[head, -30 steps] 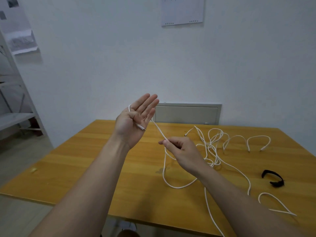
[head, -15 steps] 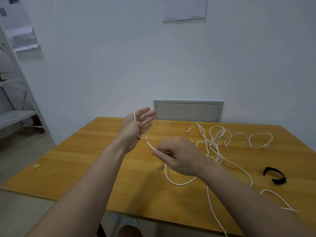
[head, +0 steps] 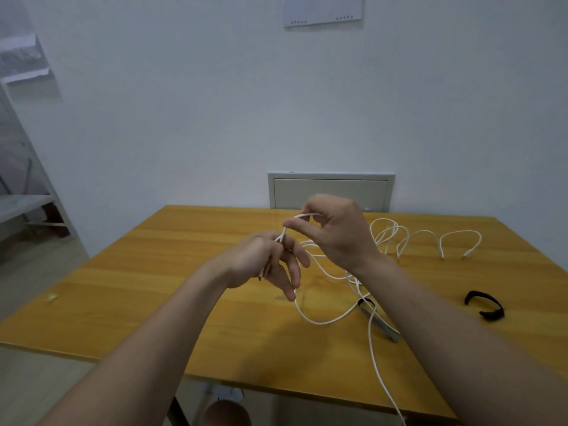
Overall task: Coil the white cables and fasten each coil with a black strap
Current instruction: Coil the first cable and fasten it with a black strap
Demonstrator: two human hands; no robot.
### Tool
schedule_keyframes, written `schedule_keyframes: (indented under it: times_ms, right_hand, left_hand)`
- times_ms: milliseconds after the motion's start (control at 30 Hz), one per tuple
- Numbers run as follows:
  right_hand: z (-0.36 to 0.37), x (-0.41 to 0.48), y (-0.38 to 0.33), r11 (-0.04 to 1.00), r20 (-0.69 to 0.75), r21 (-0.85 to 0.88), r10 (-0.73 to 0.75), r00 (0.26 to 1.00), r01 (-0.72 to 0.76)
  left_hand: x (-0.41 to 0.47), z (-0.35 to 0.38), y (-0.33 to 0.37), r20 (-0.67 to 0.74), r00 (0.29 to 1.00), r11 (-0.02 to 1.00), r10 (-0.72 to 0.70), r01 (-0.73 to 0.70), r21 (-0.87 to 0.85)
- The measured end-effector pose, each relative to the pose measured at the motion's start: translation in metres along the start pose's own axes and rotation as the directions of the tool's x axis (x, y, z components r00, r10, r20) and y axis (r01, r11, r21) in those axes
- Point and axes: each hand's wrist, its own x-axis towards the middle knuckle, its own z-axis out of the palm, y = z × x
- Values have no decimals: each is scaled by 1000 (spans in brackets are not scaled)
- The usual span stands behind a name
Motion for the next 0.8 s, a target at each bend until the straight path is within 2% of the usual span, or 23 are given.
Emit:
schedule_keyframes:
  times_ms: [167, 267, 333, 400, 533, 633, 800]
  right_hand:
    - [4, -1, 0, 997, -27, 59, 53, 998, -51]
    - [11, -1, 1, 972, -61, 175, 169, 984, -156]
    - [15, -2, 3, 927, -30, 293, 255, 966, -236]
    - [20, -4, 7, 868, 15, 386, 332, 943, -312]
    - [29, -10, 15, 738, 149, 486, 458, 876, -469]
    - [34, -16, 11, 709, 290, 474, 434, 853, -522]
    - [33, -19, 6, 752, 425, 392, 363, 829, -530]
  left_hand:
    - [-6, 2, 0, 89, 996, 1000, -6, 7, -18]
    - [-7, 4, 3, 33, 996, 986, 81, -75, -149]
    - [-8, 4, 9, -26, 989, 950, 148, -149, -273]
    - [-9, 3, 15, -114, 971, 870, 212, -241, -431]
    - [-6, -7, 26, -314, 905, 580, 287, -425, -695]
    - [-3, -14, 29, -417, 856, 479, 304, -516, -710]
    - [7, -23, 30, -573, 778, 507, 255, -613, -606]
